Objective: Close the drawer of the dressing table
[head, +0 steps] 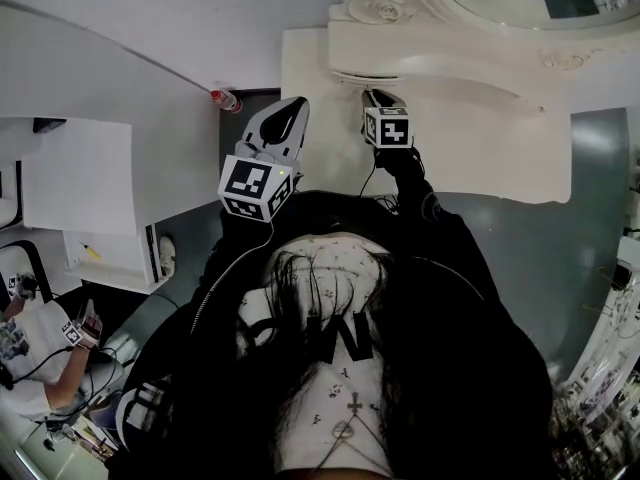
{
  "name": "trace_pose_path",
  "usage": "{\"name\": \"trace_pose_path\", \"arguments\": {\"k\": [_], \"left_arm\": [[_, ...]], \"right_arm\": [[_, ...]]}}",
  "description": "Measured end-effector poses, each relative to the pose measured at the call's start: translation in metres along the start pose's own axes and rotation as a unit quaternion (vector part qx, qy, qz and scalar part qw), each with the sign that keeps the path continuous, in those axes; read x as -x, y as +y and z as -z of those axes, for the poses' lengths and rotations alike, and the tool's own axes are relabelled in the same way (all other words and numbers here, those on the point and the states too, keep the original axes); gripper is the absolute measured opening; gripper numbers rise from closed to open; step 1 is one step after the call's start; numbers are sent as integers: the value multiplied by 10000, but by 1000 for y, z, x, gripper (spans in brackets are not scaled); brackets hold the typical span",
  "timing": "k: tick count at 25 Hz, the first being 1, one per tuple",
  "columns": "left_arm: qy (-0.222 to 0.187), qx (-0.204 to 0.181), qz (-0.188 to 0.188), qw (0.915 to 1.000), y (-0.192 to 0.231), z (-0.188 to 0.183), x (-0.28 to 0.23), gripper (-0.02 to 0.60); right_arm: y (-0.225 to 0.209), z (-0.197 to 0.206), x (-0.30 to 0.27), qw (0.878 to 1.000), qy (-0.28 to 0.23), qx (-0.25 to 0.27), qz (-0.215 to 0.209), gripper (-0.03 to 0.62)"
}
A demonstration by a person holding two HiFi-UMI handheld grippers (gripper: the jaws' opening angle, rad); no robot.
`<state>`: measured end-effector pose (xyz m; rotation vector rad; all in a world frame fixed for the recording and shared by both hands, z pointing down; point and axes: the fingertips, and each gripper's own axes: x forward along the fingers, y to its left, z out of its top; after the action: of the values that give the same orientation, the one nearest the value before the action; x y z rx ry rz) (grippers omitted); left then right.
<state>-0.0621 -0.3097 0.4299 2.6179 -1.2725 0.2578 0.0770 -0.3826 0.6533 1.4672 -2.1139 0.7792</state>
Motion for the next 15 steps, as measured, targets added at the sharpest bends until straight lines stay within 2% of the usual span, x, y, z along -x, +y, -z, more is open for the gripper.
{"name": "trace_pose_path", "arguments": {"k": [15], "left_arm": [[-82, 46, -297, 9995, 13, 0, 19, 0]], "right_arm": [[-7, -7, -14, 9999, 43, 96, 133, 87]]}}
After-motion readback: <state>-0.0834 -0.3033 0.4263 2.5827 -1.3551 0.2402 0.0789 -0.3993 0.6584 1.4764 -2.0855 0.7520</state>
